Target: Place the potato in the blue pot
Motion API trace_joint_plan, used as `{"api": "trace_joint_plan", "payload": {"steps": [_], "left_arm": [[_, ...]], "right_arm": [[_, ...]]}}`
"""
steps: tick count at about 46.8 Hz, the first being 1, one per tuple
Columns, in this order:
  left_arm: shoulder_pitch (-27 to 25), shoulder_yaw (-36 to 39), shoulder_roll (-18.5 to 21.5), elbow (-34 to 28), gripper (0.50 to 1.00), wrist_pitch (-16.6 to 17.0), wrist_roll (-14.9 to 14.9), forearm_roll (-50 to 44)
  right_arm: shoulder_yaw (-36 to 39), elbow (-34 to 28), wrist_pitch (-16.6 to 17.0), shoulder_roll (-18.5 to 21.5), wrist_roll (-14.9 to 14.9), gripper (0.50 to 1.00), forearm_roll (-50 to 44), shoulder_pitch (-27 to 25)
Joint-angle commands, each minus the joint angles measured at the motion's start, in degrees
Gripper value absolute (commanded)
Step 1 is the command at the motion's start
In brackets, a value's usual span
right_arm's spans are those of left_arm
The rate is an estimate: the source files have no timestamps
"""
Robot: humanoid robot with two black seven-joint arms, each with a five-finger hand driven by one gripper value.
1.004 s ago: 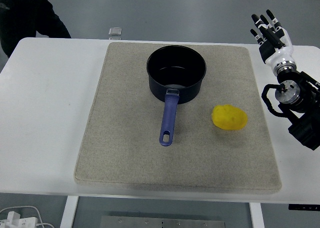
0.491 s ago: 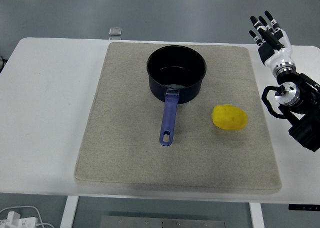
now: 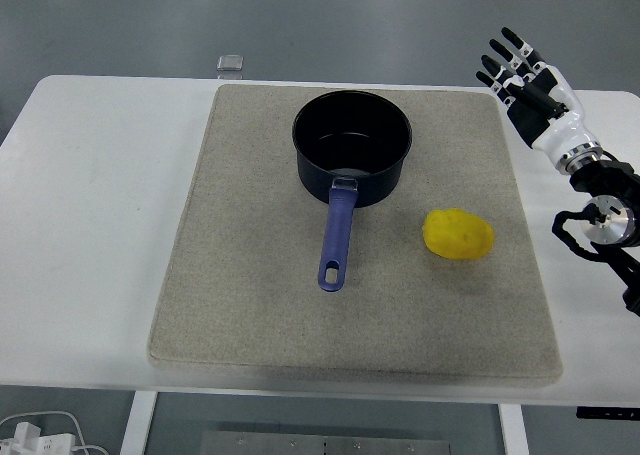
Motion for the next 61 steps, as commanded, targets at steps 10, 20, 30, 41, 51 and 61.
{"api": "trace_joint_plan", "payload": {"steps": [10,20,30,41,51,61], "left_arm": [[0.0,0.0,0.0,0.1,0.994,0.0,0.1,0.0],[0.0,0.0,0.0,0.1,0.992,0.0,0.1,0.0],[0.0,-0.1,0.0,0.1,0.994,0.0,0.1,0.0],[0.0,0.0,0.0,0.1,0.994,0.0,0.0,0.0],[0.0,0.0,0.0,0.1,0.992,0.0,0.0,0.0],[0.0,0.1,0.0,0.0,0.992,0.0,0.0,0.1]], "right_arm": [[-3.2,4.5,0.1,-4.1,0.6,0.926,-18.0,-2.0],[-5.2,6.5,0.9,-8.8,1.7,0.926,-30.9,-1.9],[-9.0,8.3,2.4,-13.2,4.8,0.926,-41.2,-1.4],[-11.2,16.5,2.6,-19.7,5.2,0.926,-45.9,-1.4],[-13.3,24.4,2.6,-25.7,5.0,0.926,-47.9,-1.6],[-13.7,24.8,2.1,-25.7,5.0,0.926,-47.8,-1.5]]}}
